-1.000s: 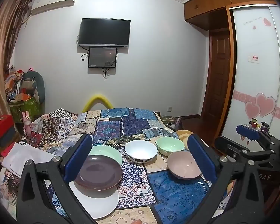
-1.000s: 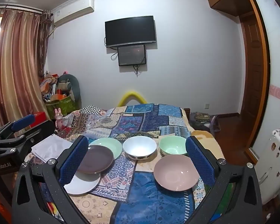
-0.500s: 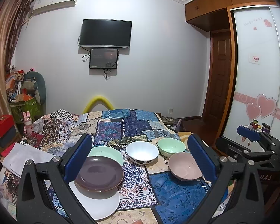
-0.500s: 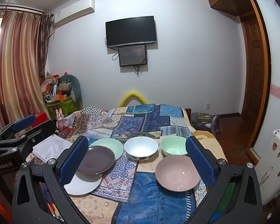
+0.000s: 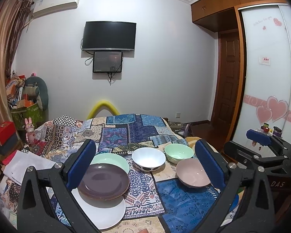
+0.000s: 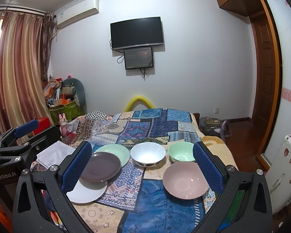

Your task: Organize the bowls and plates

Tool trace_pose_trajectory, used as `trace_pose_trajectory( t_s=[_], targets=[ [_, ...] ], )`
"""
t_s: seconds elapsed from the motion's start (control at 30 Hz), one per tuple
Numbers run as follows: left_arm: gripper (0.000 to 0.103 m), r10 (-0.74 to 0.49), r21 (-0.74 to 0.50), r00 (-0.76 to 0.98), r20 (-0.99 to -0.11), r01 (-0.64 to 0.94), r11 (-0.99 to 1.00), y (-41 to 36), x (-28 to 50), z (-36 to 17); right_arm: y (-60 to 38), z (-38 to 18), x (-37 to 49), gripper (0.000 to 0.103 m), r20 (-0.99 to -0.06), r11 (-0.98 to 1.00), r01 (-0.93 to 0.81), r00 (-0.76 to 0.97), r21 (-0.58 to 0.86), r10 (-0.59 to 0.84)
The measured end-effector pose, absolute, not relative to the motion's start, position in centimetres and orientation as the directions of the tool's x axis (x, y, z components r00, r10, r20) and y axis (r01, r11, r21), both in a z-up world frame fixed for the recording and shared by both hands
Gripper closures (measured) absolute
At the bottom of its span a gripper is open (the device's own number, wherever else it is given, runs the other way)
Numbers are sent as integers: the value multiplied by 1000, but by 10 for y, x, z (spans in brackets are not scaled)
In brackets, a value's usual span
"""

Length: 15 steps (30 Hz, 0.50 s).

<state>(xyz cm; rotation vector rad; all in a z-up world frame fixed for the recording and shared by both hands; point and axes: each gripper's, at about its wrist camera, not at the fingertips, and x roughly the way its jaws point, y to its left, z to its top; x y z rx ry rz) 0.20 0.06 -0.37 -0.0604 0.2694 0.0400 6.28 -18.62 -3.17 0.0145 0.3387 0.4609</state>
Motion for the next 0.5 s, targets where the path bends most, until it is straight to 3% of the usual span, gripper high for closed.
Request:
trace_pose_trajectory(
  t_s=[0.5],
  targets=[
    [0, 23, -67, 965, -263, -42, 997, 3, 0, 1, -189, -31, 63, 0, -310, 897, -431, 844, 94, 438]
  ],
)
